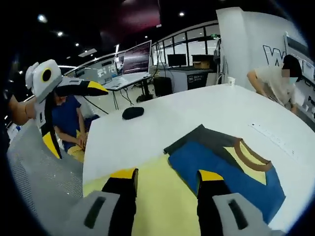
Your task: Fold the garment on the visible template until the final outline fits inside the template.
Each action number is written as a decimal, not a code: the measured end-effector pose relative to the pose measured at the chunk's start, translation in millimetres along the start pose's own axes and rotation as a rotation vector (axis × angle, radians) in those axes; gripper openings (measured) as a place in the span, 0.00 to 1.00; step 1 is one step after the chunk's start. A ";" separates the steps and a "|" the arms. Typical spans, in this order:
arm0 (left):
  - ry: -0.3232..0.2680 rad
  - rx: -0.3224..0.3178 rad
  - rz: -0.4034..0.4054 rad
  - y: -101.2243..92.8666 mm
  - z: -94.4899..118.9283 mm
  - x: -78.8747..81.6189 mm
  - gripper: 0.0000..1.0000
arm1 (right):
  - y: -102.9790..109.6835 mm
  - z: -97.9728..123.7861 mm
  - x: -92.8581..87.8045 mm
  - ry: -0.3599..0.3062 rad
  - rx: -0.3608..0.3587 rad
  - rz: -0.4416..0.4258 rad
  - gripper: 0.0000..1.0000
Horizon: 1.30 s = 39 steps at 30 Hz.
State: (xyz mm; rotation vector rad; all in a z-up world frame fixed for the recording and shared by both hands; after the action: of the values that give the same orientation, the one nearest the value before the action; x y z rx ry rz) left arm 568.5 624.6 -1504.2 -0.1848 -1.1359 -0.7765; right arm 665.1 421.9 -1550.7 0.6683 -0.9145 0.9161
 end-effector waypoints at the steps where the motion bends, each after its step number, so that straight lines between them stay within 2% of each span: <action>1: 0.000 -0.001 -0.003 -0.6 0.0 -0.8 0.99 | 0.1 2.8 -1.5 0.006 -0.007 0.000 0.47; 3: -0.005 -0.007 -0.002 -4.3 0.3 -4.0 0.99 | 3.9 22.5 -9.5 -0.004 -0.029 -0.012 0.49; 6: 0.006 -0.036 0.004 -10.7 -2.0 -15.5 0.99 | 6.7 33.6 -15.7 -0.016 -0.032 -0.030 0.53; 9: 0.030 -0.065 -0.026 -18.0 -0.5 -24.8 0.99 | 8.8 38.7 -19.0 -0.018 -0.038 -0.030 0.56; 11: 0.030 -0.080 -0.026 -20.7 0.8 -31.8 0.99 | 17.0 62.2 -37.0 0.005 -0.072 -0.025 0.56; 17: 0.034 -0.137 -0.037 -28.9 0.5 -46.6 0.99 | 22.0 88.4 -61.4 0.025 -0.104 -0.041 0.58; 18: 0.054 -0.154 -0.039 -29.5 -0.7 -56.1 0.99 | 24.1 92.6 -64.7 0.025 -0.108 -0.044 0.59; 21: 0.080 -0.177 -0.029 -31.2 -2.8 -66.9 0.99 | 28.3 107.1 -79.0 0.040 -0.137 -0.074 0.59; 26: 0.075 -0.179 -0.020 -32.5 -6.1 -71.3 0.99 | 32.9 119.8 -93.7 0.065 -0.152 -0.087 0.60; 27: 0.075 -0.178 -0.021 -33.0 -7.1 -72.5 0.99 | 37.4 127.3 -101.5 0.071 -0.155 -0.096 0.60; 35: 0.123 -0.200 -0.036 -44.0 -12.2 -85.1 0.96 | 42.6 143.0 -132.8 0.130 -0.173 -0.095 0.58; 36: 0.139 -0.209 -0.028 -44.5 -16.6 -94.7 0.96 | 44.1 146.6 -141.4 0.134 -0.180 -0.094 0.59; 38: 0.147 -0.226 -0.028 -48.0 -18.4 -100.7 0.93 | 43.4 148.3 -148.7 0.152 -0.185 -0.087 0.57; 39: 0.149 -0.222 -0.038 -49.5 -20.4 -106.0 0.91 | 41.7 149.5 -154.4 0.171 -0.188 -0.058 0.56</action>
State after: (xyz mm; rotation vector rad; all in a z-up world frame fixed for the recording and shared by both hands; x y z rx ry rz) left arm 531.3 627.0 -1616.9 -0.2866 -0.9141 -0.9352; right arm 526.9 263.7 -1612.7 0.4459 -0.8126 0.8115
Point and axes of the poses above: the point that each gripper's makers call its tool centre point, and the gripper's own axes: z roughly backward along the fingers, y roughly to its left, x roughly out of its top, the point moved 7 cm from there along z, roughly backward along the fingers, and after that the axes turned 7 degrees about -y, right-handed, at the moved point
